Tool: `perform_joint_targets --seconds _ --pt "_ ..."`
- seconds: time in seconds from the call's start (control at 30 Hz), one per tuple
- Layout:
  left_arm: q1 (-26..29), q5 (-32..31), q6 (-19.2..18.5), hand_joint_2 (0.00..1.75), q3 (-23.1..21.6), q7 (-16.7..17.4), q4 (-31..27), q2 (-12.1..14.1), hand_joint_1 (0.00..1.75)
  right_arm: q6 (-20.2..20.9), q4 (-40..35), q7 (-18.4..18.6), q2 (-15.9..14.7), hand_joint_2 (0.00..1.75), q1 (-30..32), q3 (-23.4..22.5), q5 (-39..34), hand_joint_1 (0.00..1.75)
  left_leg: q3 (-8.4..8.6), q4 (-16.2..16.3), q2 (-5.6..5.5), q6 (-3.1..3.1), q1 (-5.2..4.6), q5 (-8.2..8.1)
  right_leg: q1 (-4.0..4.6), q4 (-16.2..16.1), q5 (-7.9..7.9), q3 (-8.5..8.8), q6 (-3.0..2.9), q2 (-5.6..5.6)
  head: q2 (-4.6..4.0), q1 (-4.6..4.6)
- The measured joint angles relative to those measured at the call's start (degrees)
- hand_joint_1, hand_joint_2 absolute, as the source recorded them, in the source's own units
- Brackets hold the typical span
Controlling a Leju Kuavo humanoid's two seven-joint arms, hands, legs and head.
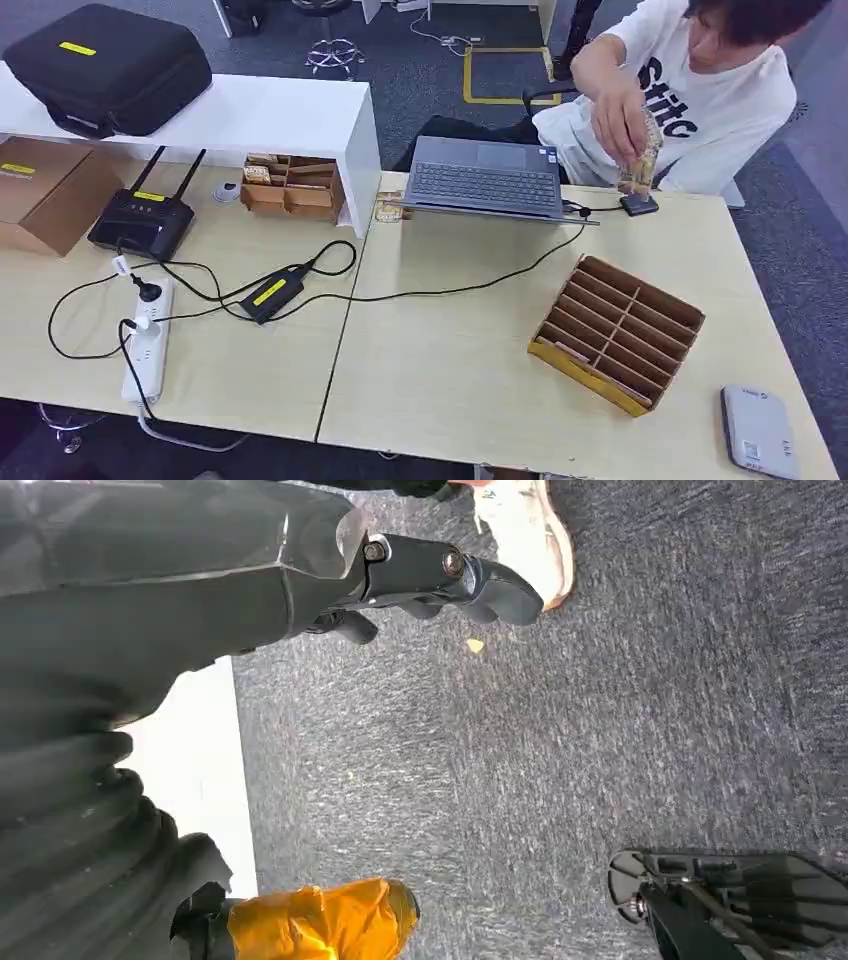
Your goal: Pass the card to the sensor for recognition and then transmit it.
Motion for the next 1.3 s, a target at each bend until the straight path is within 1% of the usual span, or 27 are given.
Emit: perform_joint_targets --seconds 0.1,0.13,0.2,0.3,0.33,0.47,0.53,0.6,0.63,0.67,0.7,0.77,0.8,0.83,0.87,0.9,1.0,1.03,1.07,1.17,1.23,1.27,1.3 --pt "-0.03 -0.46 -0.39 1.75 0.00 0.00 0.00 0.07 0.00 7.61 0.15 -0.35 0.00 1.75 0.02 0.33 1.71 0.00 0.01 0.00 -0.01 0.00 0.00 0.00 0.00 0.00 0.00 -0.01 0.00 -0.01 -0.02 0.00" --pt "-0.03 -0.52 -0.55 1.75 0.00 0.00 0.00 0.09 0.00 8.63 0.22 -0.39 0.00 1.75 0.12 0.57 2.14 0.00 0.01 0.00 -0.01 0.00 0.00 0.00 0.00 0.00 0.00 -0.01 0.00 -0.01 0.00 0.00" --pt "-0.04 -0.68 -0.70 1.75 0.00 0.00 0.00 0.09 0.00 7.82 0.35 -0.35 0.18 1.75 0.42 1.07 2.12 0.00 0.01 0.00 -0.02 0.00 -0.01 0.00 -0.01 0.02 -0.01 -0.01 -0.01 -0.03 0.00 -0.04" --pt "-0.02 -0.37 -0.28 1.75 0.00 0.09 0.00 0.07 0.00 -0.78 0.24 0.53 0.17 1.75 0.41 1.05 0.19 0.00 0.00 0.00 -0.01 0.00 0.00 0.00 0.00 0.02 -0.01 -0.01 -0.01 0.00 0.00 0.00" --pt "-0.03 -0.31 -0.15 1.75 0.00 0.09 0.00 0.04 0.00 -1.82 0.17 0.68 0.18 1.75 0.32 1.05 -0.09 0.00 0.00 0.00 0.00 0.00 0.00 0.00 0.00 0.02 -0.01 -0.01 -0.01 0.00 -0.02 -0.02" --pt "-0.01 -0.24 0.11 1.75 0.00 0.09 0.00 0.02 0.00 -3.31 0.09 1.09 -0.07 1.75 0.21 0.74 -0.81 0.00 0.00 0.00 -0.01 0.00 -0.01 0.00 -0.01 0.00 0.00 0.00 0.00 -0.01 0.00 0.00" --pt "-0.02 -0.33 0.00 1.75 0.00 0.09 0.00 0.02 0.00 0.35 0.11 1.00 -0.07 1.75 0.14 0.66 -0.61 0.00 0.00 0.00 -0.01 0.00 0.00 0.00 -0.01 0.00 0.00 0.00 0.00 -0.01 0.00 0.00" --pt "-0.03 -0.54 -0.44 1.75 0.00 0.09 0.00 0.04 0.00 6.88 0.20 0.24 -0.07 1.75 0.14 0.81 0.61 0.00 0.02 0.00 -0.01 0.00 0.00 0.00 0.00 0.01 0.00 0.00 0.00 -0.01 0.00 0.00" --pt "-0.03 -0.72 -0.57 1.75 0.00 0.07 0.00 0.07 0.00 8.61 0.24 0.02 -0.07 1.75 0.21 0.94 0.94 0.00 0.02 0.00 -0.01 0.00 0.00 0.00 0.00 0.01 0.00 -0.01 0.00 -0.02 0.00 0.00" --pt "-0.03 -0.83 -0.61 1.75 0.00 0.07 0.00 0.07 0.00 8.19 0.35 -0.04 0.02 1.75 0.37 1.18 1.14 0.00 0.01 0.00 -0.02 0.00 -0.01 0.00 -0.01 0.01 0.00 -0.01 0.00 -0.02 0.00 -0.02" --pt "-0.03 -0.81 -0.59 1.75 0.00 0.07 0.00 0.07 0.00 6.35 0.39 0.00 0.04 1.75 0.44 1.18 0.89 0.00 0.01 0.00 -0.02 0.00 -0.01 0.00 -0.01 0.02 0.00 -0.01 -0.01 -0.02 0.00 -0.04" --pt "-0.02 -0.52 -0.37 1.75 0.00 0.09 0.00 0.07 0.00 0.77 0.35 0.35 0.02 1.75 0.35 1.11 -0.53 0.00 0.01 0.00 -0.01 0.00 0.00 0.00 0.00 0.02 0.00 -0.01 -0.01 0.00 0.00 -0.02" --pt "-0.04 -0.46 -0.28 1.75 0.00 0.09 0.00 0.07 0.00 -0.51 0.35 0.48 0.02 1.75 0.25 1.03 -0.99 0.00 0.01 0.00 0.00 0.00 0.00 0.00 0.00 0.02 0.00 0.00 -0.01 0.00 0.00 0.00" --pt "-0.04 -0.46 -0.22 1.75 0.00 0.09 0.00 0.04 0.00 -0.35 0.35 0.52 -0.02 1.75 0.16 0.98 -1.09 0.00 0.01 0.00 0.00 0.00 0.00 0.00 0.00 0.01 0.00 0.00 0.00 0.00 0.00 0.00" --pt "-0.02 -0.48 -0.22 1.75 0.00 0.09 0.00 0.04 0.00 0.97 0.35 0.68 -0.15 1.75 0.10 0.96 -0.90 0.00 0.01 0.00 -0.01 0.00 0.00 0.00 0.00 0.01 0.00 0.00 0.00 0.00 0.00 0.00" --pt "-0.01 -0.50 -0.24 1.75 0.00 0.07 0.00 0.04 0.00 2.45 0.35 0.68 -0.20 1.75 0.09 0.96 -0.68 0.00 0.00 0.00 0.00 0.00 0.00 0.00 0.00 0.00 0.00 0.00 0.00 0.00 0.00 0.02" --pt "-0.05 -0.83 -0.55 1.75 0.00 0.02 0.00 0.09 0.00 8.81 0.50 -0.05 -0.20 1.75 0.23 1.22 0.63 0.00 0.02 0.00 -0.01 0.00 0.00 0.00 0.00 0.00 0.00 -0.01 0.00 0.00 0.00 -0.02" --pt "-0.05 -0.85 -0.66 1.75 0.00 0.00 0.00 0.11 0.00 9.81 0.55 -0.26 -0.20 1.75 0.37 1.31 0.88 0.00 0.02 0.00 -0.01 0.00 0.00 0.00 0.00 0.00 0.00 -0.01 0.00 -0.01 0.00 0.00" --pt "-0.05 -0.87 -0.74 1.75 0.00 0.00 0.00 0.09 0.00 9.65 0.61 -0.46 -0.09 1.75 0.49 1.40 1.11 0.00 0.01 0.00 -0.02 0.00 -0.01 0.00 -0.01 0.02 0.00 -0.01 -0.01 -0.02 0.00 -0.02" --pt "-0.03 -0.85 -0.74 1.75 0.00 0.00 0.00 0.11 0.00 6.38 0.68 -0.59 -0.07 1.75 0.61 1.46 1.14 0.00 0.01 0.00 -0.01 0.00 0.01 0.00 0.01 0.02 -0.01 -0.01 -0.01 -0.01 0.00 -0.02" --pt "-0.06 -0.83 -0.70 1.75 0.00 0.00 0.00 0.09 0.00 5.50 0.66 -0.61 -0.15 1.75 0.60 1.46 1.07 0.00 0.01 0.00 -0.01 0.00 0.00 0.00 0.01 0.02 -0.01 -0.01 -0.01 -0.01 0.00 -0.02" --pt "-0.05 -0.79 -0.61 1.75 0.00 0.00 0.00 0.09 0.00 4.43 0.66 -0.50 -0.24 1.75 0.61 1.46 0.79 0.00 0.00 0.00 0.00 0.00 0.01 0.00 0.01 0.01 0.00 0.00 -0.01 -0.01 0.00 0.02" --pt "-0.03 -0.59 -0.46 1.75 0.00 0.00 0.00 0.09 0.00 2.41 0.66 -0.24 -0.24 1.75 0.60 1.46 0.08 0.00 0.00 0.00 0.00 0.00 0.00 0.00 0.00 0.01 0.00 0.00 0.00 -0.01 0.00 0.00"
